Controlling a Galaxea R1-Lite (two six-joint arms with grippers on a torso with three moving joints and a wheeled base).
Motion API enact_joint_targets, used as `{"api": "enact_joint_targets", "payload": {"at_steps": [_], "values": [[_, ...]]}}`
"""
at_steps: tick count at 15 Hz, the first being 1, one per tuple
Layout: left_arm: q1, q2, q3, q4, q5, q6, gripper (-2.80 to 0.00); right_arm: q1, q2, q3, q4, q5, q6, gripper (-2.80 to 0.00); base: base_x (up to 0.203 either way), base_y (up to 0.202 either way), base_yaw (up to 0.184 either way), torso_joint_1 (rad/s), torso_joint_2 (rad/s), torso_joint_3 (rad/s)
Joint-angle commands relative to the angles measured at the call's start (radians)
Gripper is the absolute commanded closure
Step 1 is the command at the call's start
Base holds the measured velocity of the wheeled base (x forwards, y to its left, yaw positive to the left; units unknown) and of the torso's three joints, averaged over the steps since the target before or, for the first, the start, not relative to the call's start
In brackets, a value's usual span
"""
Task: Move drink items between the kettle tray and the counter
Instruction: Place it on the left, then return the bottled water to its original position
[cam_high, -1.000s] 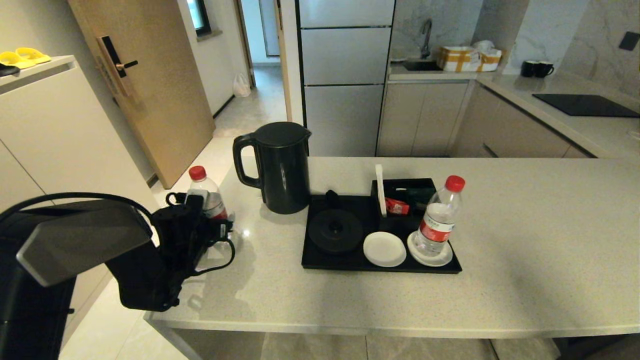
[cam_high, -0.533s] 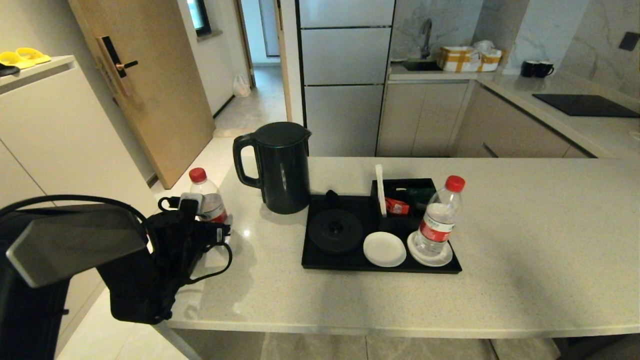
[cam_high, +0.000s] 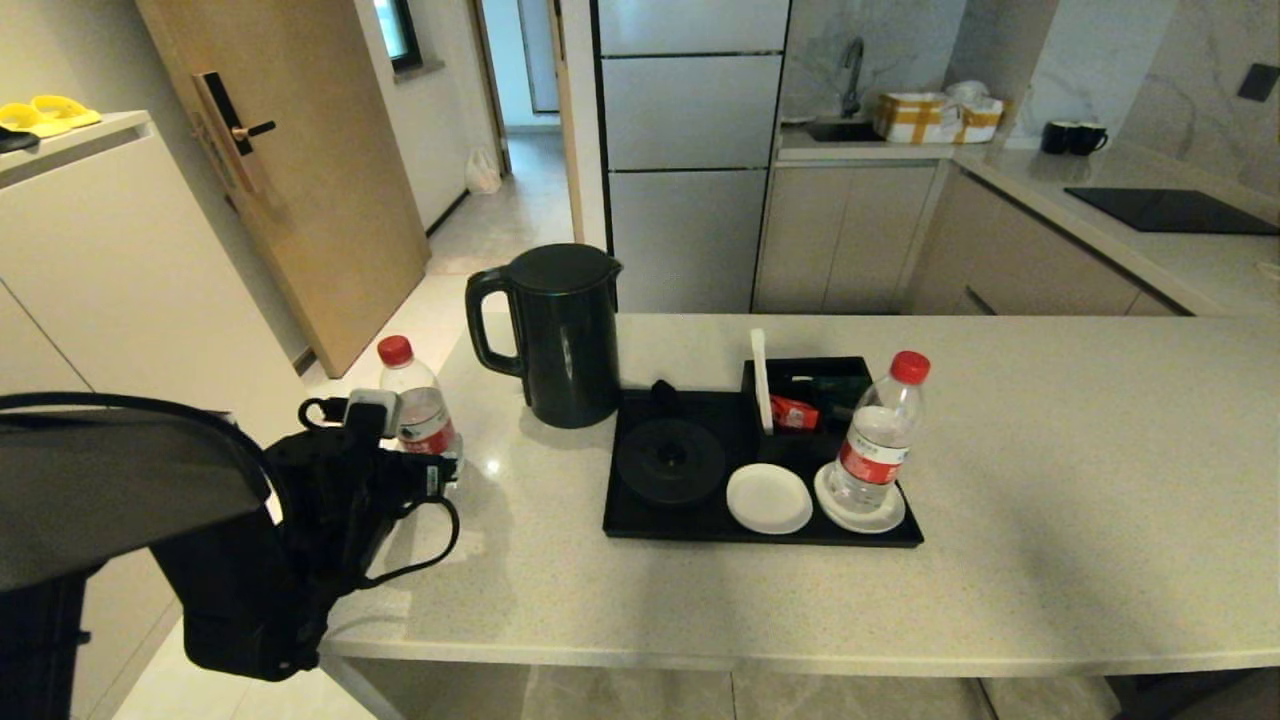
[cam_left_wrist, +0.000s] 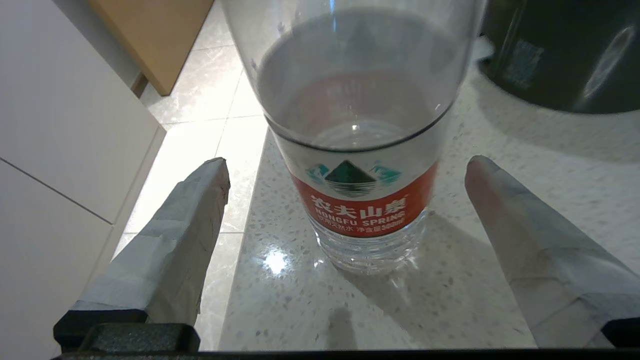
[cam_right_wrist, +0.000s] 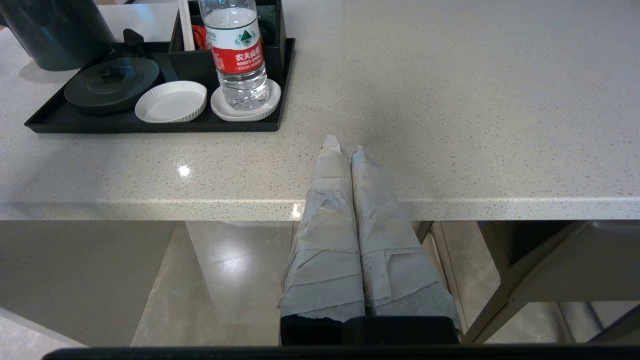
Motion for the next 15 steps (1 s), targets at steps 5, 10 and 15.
{"api": "enact_joint_targets", "payload": {"at_steps": [5, 10, 15], "values": [[-0.103, -0.184, 0.136, -0.008, 0.093, 0.039, -2.80, 0.000, -0.002, 0.001, 0.000, 0.000, 0.000, 0.00, 0.000, 0.000, 0.000, 0.000, 0.00, 0.000], [-0.119, -0.195, 0.147, -0.008, 0.134, 0.037, -2.80, 0.000, -0.002, -0.001, 0.000, 0.001, 0.001, 0.00, 0.000, 0.000, 0.000, 0.000, 0.00, 0.000], [-0.204, -0.275, 0.221, -0.008, -0.003, 0.033, -2.80, 0.001, -0.002, -0.001, 0.000, 0.000, 0.001, 0.00, 0.000, 0.000, 0.000, 0.000, 0.00, 0.000]]}}
